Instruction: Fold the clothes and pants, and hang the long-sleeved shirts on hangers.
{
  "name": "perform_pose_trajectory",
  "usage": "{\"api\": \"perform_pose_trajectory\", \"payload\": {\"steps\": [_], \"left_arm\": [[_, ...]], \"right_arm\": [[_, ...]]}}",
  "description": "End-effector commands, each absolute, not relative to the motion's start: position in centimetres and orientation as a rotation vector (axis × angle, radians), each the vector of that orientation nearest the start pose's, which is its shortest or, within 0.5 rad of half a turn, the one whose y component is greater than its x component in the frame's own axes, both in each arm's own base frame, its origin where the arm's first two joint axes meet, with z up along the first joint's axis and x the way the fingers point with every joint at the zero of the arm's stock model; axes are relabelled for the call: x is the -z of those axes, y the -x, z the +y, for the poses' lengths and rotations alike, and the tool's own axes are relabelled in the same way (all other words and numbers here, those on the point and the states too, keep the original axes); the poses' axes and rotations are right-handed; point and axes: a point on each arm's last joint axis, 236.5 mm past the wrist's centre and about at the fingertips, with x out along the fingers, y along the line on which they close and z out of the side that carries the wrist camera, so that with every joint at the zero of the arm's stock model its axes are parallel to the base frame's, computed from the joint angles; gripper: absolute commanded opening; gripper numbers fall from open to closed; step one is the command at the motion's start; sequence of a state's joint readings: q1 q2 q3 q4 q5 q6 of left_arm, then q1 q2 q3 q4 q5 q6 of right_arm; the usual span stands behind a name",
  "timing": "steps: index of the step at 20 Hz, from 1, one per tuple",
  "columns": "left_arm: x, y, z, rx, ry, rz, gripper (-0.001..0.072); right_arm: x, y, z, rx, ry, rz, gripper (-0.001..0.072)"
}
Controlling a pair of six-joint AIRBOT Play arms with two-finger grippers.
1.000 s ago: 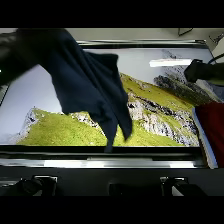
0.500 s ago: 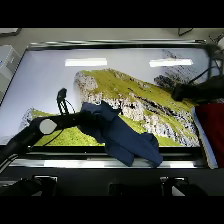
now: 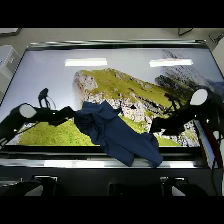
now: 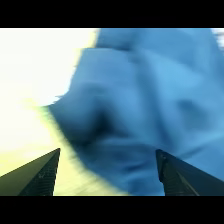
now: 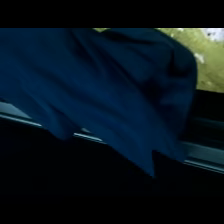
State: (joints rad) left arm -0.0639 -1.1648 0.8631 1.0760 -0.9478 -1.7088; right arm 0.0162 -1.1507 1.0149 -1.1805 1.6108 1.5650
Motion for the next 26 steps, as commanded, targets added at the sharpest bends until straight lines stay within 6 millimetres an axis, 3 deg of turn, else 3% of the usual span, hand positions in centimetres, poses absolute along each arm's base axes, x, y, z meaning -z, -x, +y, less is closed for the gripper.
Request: {"api": "perform_pose_trajectory", "payload": {"steps": [1,4,10,14,16,17,18,19,22,26], "left_arm": [[2.9,-30.8,-6.3,0.128,0.588,1.431,0.0709],[5.9,-29.8,-5.9,0.071,0.671,1.431,0.0708],[6.9,-32.8,-13.2,0.262,0.879,1.322,0.0708],[9.0,-33.1,-16.6,0.308,0.939,1.355,0.0701],[9.9,-33.0,-17.1,0.300,0.932,1.369,0.0533],[10.1,-33.1,-17.1,0.295,0.928,1.365,0.0359],[10.0,-33.2,-17.1,0.294,0.926,1.360,0.0108],[9.9,-33.3,-17.0,0.301,0.917,1.355,0.0032],[9.4,-33.6,-16.9,0.308,0.912,1.339,0.0030],[8.2,-33.9,-16.9,0.324,0.904,1.307,0.0030]], "right_arm": [[1.0,-18.9,11.7,-0.388,-0.430,1.819,0.0695],[2.0,-16.7,13.3,-0.432,-0.514,1.836,0.0695],[3.2,-16.4,13.4,-0.402,-0.544,1.819,0.0695],[4.0,-15.1,13.5,-0.389,-0.563,1.864,0.0695],[4.2,-15.0,13.5,-0.383,-0.566,1.863,0.0695],[4.3,-15.1,13.5,-0.381,-0.567,1.860,0.0695],[4.3,-15.0,13.5,-0.381,-0.569,1.861,0.0695],[4.4,-15.0,13.5,-0.382,-0.568,1.863,0.0695],[4.5,-14.3,14.4,-0.424,-0.504,1.874,0.0696],[6.8,-13.6,18.6,-0.423,-0.401,1.825,0.0707]]}}
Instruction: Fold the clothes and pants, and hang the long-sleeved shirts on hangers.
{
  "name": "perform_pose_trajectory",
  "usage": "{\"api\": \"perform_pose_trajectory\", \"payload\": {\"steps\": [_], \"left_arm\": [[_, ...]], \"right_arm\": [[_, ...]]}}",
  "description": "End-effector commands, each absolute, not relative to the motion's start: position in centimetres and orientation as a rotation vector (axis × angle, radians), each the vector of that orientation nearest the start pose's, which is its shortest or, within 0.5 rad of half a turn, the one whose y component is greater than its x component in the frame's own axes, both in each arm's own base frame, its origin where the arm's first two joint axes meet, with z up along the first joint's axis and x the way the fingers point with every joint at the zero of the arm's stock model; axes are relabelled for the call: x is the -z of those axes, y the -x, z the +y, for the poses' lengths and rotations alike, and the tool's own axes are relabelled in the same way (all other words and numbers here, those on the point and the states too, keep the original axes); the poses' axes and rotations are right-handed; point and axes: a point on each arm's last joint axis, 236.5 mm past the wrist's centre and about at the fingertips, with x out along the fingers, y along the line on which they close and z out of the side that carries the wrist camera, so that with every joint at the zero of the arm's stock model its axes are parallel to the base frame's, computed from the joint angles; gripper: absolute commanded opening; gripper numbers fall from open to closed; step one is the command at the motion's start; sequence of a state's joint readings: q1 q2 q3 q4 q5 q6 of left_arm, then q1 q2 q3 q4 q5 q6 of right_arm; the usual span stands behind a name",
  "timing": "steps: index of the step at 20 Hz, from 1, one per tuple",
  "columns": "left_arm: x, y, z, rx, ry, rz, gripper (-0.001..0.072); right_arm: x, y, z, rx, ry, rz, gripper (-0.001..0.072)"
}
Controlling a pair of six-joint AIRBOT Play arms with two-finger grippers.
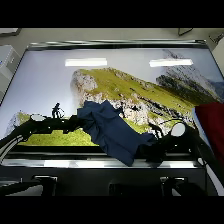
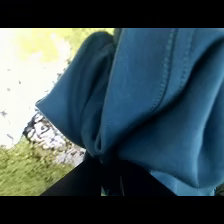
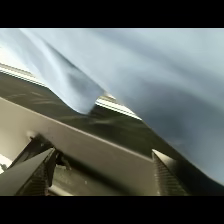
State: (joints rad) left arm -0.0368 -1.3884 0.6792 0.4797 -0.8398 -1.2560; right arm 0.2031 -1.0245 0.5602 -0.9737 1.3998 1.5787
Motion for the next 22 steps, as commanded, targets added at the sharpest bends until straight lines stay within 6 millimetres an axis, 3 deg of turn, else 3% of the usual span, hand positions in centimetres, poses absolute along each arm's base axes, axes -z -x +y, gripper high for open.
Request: {"api": "perform_pose_trajectory", "payload": {"steps": [1,5,7,8,9,10,11,13,15,16,18,19,20,22], "left_arm": [[7.8,-33.9,-17.0,0.330,0.902,1.299,0.0030],[6.4,-33.7,-17.3,0.363,0.896,1.284,0.0030],[5.9,-33.7,-17.3,0.372,0.892,1.272,0.0030],[5.7,-33.8,-17.3,0.374,0.891,1.267,0.0030],[5.6,-33.8,-17.3,0.376,0.891,1.265,0.0030],[5.5,-33.7,-17.4,0.380,0.891,1.267,0.0030],[5.4,-33.7,-17.4,0.382,0.892,1.266,0.0030],[4.4,-34.0,-17.3,0.392,0.887,1.237,0.0029],[0.7,-35.5,-16.9,0.427,0.862,1.131,0.0029],[-2.3,-36.6,-16.5,0.453,0.840,1.049,0.0029],[-11.7,-38.6,-15.6,0.520,0.775,0.817,0.0029],[-17.2,-38.8,-15.4,0.561,0.733,0.690,0.0029],[-23.2,-38.2,-15.4,0.604,0.684,0.557,0.0029],[-35.9,-34.7,-15.2,0.677,0.581,0.264,0.0029]], "right_arm": [[7.5,-13.6,19.6,-0.418,-0.404,1.814,0.0707],[9.1,-14.3,22.6,-0.412,-0.494,1.806,0.0706],[9.6,-15.5,23.1,-0.401,-0.526,1.767,0.0696],[9.6,-15.7,23.2,-0.397,-0.534,1.760,0.0657],[9.6,-15.7,23.2,-0.397,-0.534,1.759,0.0549],[9.6,-15.6,23.2,-0.398,-0.531,1.762,0.0263],[9.5,-15.4,23.2,-0.399,-0.530,1.771,0.0035],[9.0,-16.3,22.6,-0.419,-0.455,1.743,0.0032],[6.6,-19.4,20.6,-0.418,-0.256,1.641,0.0032],[4.1,-22.4,18.6,-0.375,-0.111,1.540,0.0032],[-4.9,-29.7,13.6,-0.232,0.147,1.251,0.0033],[-11.9,-33.2,11.1,-0.143,0.220,1.056,0.0034],[-19.0,-35.5,9.3,-0.074,0.237,0.867,0.0034],[-33.3,-36.4,7.4,-0.022,0.166,0.503,0.0034]]}}
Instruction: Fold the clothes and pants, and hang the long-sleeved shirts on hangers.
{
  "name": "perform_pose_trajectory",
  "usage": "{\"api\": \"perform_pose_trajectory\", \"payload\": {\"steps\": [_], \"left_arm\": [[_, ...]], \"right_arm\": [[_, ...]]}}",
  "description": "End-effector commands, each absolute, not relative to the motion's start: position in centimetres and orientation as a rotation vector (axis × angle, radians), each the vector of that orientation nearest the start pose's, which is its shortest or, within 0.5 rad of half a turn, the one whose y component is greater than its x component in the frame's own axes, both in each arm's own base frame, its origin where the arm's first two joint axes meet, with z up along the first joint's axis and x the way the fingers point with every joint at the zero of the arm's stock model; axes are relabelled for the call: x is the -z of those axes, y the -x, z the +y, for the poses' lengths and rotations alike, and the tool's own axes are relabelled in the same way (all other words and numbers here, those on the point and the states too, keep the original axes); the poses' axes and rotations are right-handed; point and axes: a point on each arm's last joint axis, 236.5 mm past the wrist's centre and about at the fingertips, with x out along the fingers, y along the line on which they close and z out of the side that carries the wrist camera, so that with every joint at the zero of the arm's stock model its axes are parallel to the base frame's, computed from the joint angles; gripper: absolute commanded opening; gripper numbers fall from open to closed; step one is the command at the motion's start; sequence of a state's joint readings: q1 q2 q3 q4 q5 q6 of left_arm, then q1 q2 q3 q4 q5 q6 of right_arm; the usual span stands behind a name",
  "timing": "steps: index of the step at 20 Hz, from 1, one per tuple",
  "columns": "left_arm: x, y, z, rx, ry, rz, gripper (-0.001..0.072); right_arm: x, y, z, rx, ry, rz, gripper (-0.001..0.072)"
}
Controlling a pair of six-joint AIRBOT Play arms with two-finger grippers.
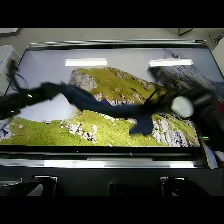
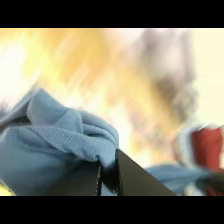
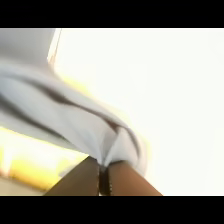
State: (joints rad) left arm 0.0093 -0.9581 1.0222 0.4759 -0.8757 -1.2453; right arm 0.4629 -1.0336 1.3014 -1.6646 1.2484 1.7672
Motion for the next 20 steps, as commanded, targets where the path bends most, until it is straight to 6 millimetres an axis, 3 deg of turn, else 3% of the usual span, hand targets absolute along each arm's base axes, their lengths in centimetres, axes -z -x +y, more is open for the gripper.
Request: {"api": "perform_pose_trajectory", "payload": {"steps": [1,2,3,5,8,10,12,13,15,17,18,20], "left_arm": [[-41.1,-32.4,-14.8,0.691,0.545,0.130,0.0029],[-45.9,-29.6,-14.3,0.699,0.517,-0.002,0.0029],[-49.3,-27.0,-13.9,0.702,0.502,-0.105,0.0029],[-53.8,-22.2,-13.4,0.714,0.469,-0.251,0.0029],[-56.3,-18.0,-13.0,0.723,0.446,-0.353,0.0029],[-57.0,-17.6,-12.4,0.693,0.413,-0.402,0.0029],[-55.4,-19.9,-11.6,0.607,0.324,-0.366,0.0029],[-53.8,-21.7,-11.3,0.568,0.283,-0.320,0.0029],[-48.6,-26.3,-11.0,0.524,0.287,-0.155,0.0029],[-40.4,-31.3,-11.3,0.504,0.320,0.064,0.0029],[-36.1,-33.4,-11.2,0.486,0.347,0.163,0.0029],[-27.1,-37.5,-10.5,0.421,0.412,0.341,0.0029]], "right_arm": [[-39.3,-35.4,7.0,-0.037,0.107,0.349,0.0034],[-43.6,-34.0,6.7,-0.057,0.059,0.237,0.0034],[-46.7,-32.4,6.6,-0.086,0.002,0.156,0.0034],[-49.7,-29.7,7.4,-0.175,-0.064,0.080,0.0035],[-50.5,-27.5,9.6,-0.302,-0.098,0.064,0.0035],[-48.4,-27.6,9.4,-0.290,-0.059,0.148,0.0035],[-42.8,-27.9,8.9,-0.243,0.002,0.374,0.0035],[-37.9,-27.7,8.8,-0.215,0.029,0.572,0.0035],[-27.7,-25.8,9.6,-0.200,0.100,1.004,0.0034],[-19.3,-25.0,12.8,-0.290,0.113,1.242,0.0034],[-15.5,-26.1,14.0,-0.313,0.109,1.268,0.0035],[-10.1,-30.8,14.4,-0.270,0.132,1.159,0.0035]]}}
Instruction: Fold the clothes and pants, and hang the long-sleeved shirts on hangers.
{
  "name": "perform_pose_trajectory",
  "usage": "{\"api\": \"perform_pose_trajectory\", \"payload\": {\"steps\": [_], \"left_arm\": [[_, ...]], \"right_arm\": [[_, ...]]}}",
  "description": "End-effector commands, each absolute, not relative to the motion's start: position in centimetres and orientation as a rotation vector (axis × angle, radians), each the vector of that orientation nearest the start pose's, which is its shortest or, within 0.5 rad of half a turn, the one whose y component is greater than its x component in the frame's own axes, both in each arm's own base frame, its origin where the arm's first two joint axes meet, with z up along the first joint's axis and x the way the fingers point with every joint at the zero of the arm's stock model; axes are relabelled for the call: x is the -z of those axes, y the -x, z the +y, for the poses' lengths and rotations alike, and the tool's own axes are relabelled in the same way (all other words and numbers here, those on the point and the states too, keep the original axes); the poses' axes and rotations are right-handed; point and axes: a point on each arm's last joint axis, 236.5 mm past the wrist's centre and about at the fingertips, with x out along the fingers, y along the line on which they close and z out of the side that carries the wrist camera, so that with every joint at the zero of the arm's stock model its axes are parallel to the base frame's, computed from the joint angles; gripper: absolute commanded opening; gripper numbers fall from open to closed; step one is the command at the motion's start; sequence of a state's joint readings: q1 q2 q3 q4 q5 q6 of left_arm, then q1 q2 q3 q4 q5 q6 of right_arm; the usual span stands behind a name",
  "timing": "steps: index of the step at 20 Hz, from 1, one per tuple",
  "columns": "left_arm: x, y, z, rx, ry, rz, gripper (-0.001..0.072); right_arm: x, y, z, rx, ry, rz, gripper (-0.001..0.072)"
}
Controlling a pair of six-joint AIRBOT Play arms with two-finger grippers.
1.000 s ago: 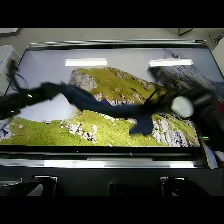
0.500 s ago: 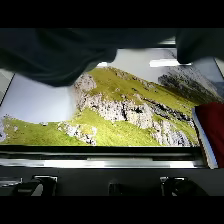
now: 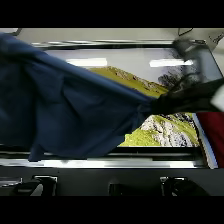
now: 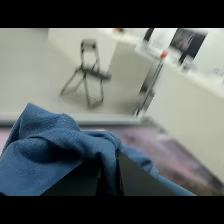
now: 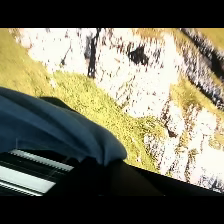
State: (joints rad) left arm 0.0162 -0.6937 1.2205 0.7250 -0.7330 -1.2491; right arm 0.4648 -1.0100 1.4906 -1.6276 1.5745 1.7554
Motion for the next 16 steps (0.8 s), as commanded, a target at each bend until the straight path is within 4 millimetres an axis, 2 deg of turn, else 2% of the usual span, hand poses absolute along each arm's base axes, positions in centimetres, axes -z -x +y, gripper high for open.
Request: {"api": "perform_pose_trajectory", "payload": {"steps": [1,3,4,5,7,8,10,12,14,15,16], "left_arm": [[-22.9,-39.3,-9.9,0.376,0.443,0.410,0.0030],[-16.5,-42.1,-9.2,0.316,0.481,0.533,0.0030],[-14.1,-43.2,-9.2,0.301,0.497,0.585,0.0029],[-11.7,-44.2,-9.2,0.286,0.524,0.635,0.0030],[-7.4,-45.5,-9.8,0.269,0.611,0.730,0.0030],[-5.5,-45.8,-10.2,0.264,0.651,0.775,0.0030],[-2.0,-45.7,-11.2,0.266,0.726,0.873,0.0031],[0.7,-44.8,-12.4,0.289,0.776,0.976,0.0031],[2.8,-43.3,-13.5,0.321,0.792,1.076,0.0047],[3.3,-42.9,-13.8,0.329,0.798,1.103,0.0198],[3.5,-42.7,-13.7,0.333,0.806,1.117,0.0516]], "right_arm": [[-8.6,-33.9,14.1,-0.219,0.149,1.077,0.0035],[-8.6,-40.1,14.0,-0.130,0.142,0.900,0.0035],[-9.0,-42.9,14.9,-0.124,0.113,0.805,0.0035],[-9.2,-45.0,16.2,-0.136,0.060,0.735,0.0035],[-8.0,-47.3,18.4,-0.134,-0.095,0.700,0.0035],[-6.3,-48.0,19.1,-0.102,-0.212,0.722,0.0035],[-2.5,-47.9,19.7,-0.024,-0.378,0.813,0.0035],[0.3,-47.1,20.6,0.000,-0.450,0.903,0.0036],[1.9,-45.9,20.5,0.033,-0.459,0.977,0.0044],[2.2,-45.6,20.1,0.045,-0.449,0.993,0.0149],[2.0,-45.6,19.5,0.057,-0.452,1.000,0.0396]]}}
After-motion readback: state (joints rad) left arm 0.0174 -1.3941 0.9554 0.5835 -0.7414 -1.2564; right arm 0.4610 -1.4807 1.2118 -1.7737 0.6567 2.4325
